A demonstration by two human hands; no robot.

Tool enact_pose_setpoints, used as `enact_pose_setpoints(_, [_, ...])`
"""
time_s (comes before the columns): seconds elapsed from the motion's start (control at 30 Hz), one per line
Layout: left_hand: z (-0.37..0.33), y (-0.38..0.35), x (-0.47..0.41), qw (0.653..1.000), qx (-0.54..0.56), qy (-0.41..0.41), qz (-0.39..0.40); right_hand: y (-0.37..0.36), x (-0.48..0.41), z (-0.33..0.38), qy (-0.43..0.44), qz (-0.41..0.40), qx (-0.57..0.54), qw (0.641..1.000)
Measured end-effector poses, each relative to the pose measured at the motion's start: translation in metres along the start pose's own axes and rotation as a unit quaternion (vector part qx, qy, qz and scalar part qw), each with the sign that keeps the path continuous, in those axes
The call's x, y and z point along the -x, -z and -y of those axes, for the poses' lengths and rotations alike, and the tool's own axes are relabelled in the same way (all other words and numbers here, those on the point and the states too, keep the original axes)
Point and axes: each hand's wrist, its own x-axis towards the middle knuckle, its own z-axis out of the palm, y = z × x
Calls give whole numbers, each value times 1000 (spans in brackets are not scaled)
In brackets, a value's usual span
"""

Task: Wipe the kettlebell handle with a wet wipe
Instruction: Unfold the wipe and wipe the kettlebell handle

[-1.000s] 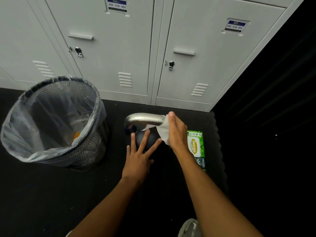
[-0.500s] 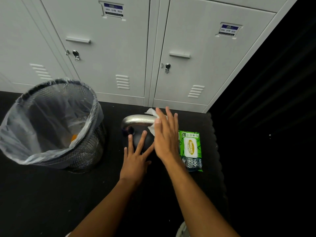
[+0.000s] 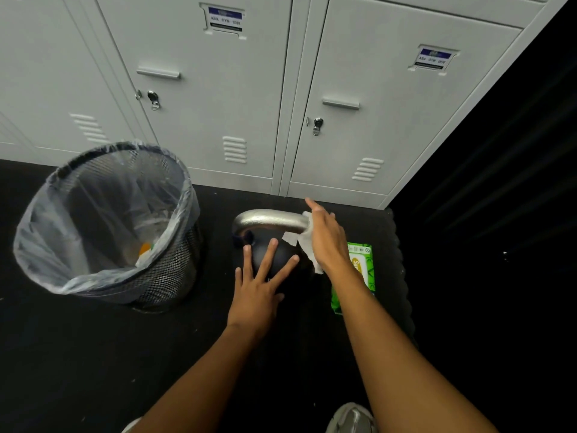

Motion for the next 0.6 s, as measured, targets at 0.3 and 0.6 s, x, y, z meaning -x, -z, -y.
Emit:
enact_pose_setpoints(0.3, [1,-2,-1,1000,-6,2,19,-25,41,-18,178,-104,33,978])
enact_pose_setpoints(0.6, [0,-4,-1,1000,-3,5,-11,-2,18,-15,-148,-24,-292,945])
